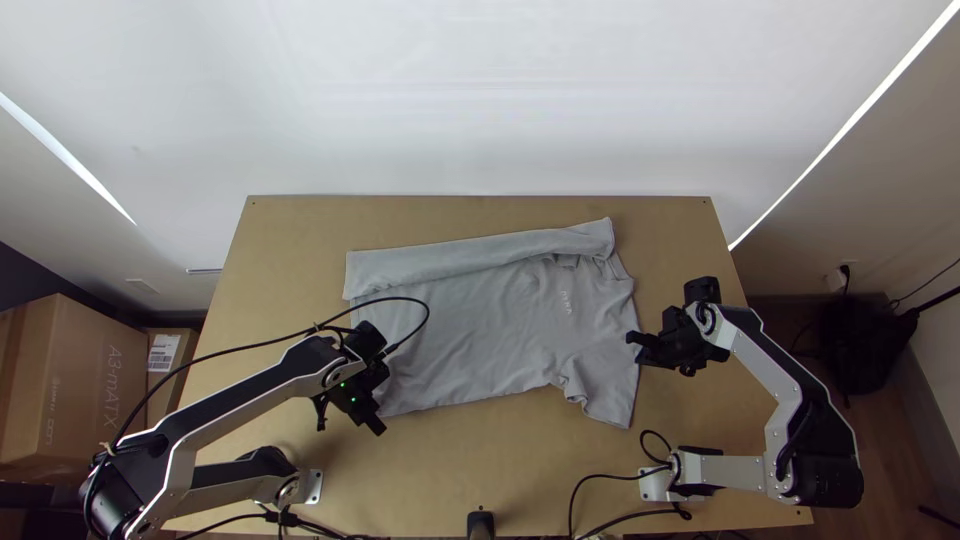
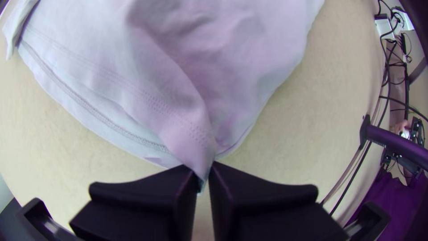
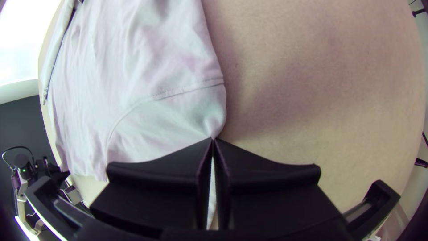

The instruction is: Fold the t-shirt

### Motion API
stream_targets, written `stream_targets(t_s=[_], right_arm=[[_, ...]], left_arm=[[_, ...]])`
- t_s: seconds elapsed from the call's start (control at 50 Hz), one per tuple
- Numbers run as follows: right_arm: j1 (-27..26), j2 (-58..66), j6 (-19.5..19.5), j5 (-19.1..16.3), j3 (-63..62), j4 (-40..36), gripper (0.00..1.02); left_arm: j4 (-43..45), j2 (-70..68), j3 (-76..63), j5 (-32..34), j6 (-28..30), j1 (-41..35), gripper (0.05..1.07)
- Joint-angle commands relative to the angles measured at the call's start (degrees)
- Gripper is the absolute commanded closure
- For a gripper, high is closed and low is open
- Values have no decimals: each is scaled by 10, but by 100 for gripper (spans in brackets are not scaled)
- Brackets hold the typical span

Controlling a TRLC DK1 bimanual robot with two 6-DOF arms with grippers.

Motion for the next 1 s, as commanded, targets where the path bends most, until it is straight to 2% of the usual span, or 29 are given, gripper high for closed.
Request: stream_targets(t_s=[0.0, 0.3, 0.42, 0.54, 0.72, 0.98], right_arm=[[-12, -11, -12, 1, 9, -14, 100], [-76, -5, -73, 13, 58, -42, 100], [-100, 8, -86, 19, 80, -50, 100], [-87, -2, -87, 18, 94, -71, 100], [-34, -35, -61, 18, 121, -76, 100], [-4, -24, -47, 18, 175, -77, 100]], left_arm=[[6, -13, -17, 4, 23, 10, 105], [-39, -94, -19, 6, 124, 151, 105], [-50, -107, -21, 7, 139, 182, 105], [-48, -127, -20, 9, 130, 180, 105], [-30, -134, 22, 24, 66, 159, 105], [48, -120, 61, 25, 35, 180, 105]])
